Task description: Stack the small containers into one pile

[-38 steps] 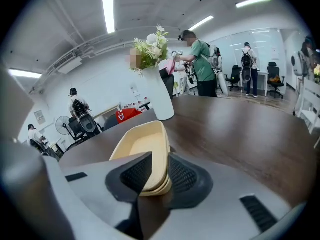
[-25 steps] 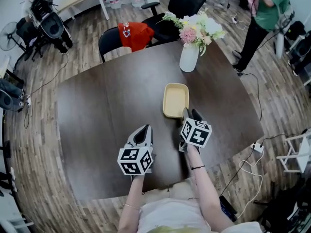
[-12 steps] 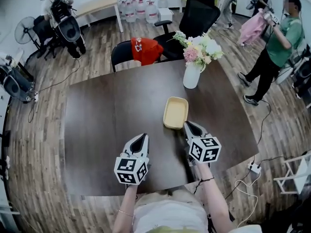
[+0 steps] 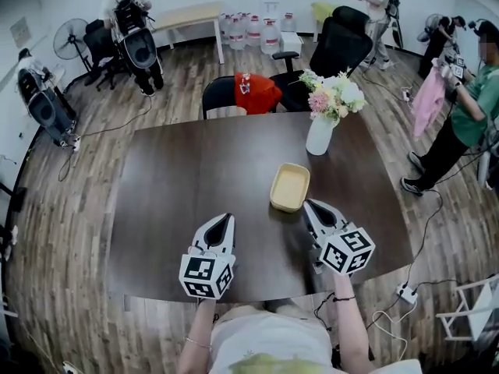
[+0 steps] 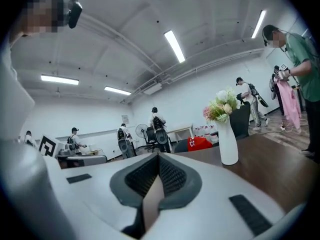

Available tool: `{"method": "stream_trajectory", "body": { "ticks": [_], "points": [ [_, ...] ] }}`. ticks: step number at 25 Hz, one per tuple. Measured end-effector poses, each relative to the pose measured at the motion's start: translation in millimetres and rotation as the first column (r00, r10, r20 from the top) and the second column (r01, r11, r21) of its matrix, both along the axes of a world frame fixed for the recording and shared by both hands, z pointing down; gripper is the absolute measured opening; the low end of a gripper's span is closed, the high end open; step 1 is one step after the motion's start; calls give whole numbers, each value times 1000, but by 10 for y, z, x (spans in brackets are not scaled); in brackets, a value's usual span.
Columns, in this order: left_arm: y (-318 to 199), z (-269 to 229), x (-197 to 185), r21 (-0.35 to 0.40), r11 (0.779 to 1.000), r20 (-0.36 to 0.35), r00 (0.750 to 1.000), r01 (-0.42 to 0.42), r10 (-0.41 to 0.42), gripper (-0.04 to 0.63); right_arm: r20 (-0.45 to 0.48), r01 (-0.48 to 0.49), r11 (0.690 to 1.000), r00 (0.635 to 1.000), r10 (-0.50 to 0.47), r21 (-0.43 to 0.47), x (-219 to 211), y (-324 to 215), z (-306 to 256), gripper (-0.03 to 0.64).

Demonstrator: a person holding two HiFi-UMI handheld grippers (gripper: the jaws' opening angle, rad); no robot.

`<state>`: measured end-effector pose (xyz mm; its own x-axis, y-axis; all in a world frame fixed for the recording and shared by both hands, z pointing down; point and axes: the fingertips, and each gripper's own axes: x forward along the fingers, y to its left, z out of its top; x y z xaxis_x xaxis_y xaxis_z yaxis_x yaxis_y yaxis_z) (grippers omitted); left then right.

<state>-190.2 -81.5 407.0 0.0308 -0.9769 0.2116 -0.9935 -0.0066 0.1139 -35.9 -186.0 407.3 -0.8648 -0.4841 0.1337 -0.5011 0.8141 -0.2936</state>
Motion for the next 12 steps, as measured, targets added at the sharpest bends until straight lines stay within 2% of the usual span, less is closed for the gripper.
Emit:
{"method": "stream_trajectory", "body": {
  "ticks": [3,7,12],
  "points": [
    [80,-114,-42,31,999,33,999,24,-25,25,58,3,1000,998,-4,14,76,45,-159,21],
    [194,-292,-93,81,996,56,997,46,-51,25,80,-10,998,997,6,56,183,83,-322,21],
    [316,-478,-219,129,987,55,993,98,-106,25,124,-39,996,992,29,75,272,81,-495,21]
  ]
}}
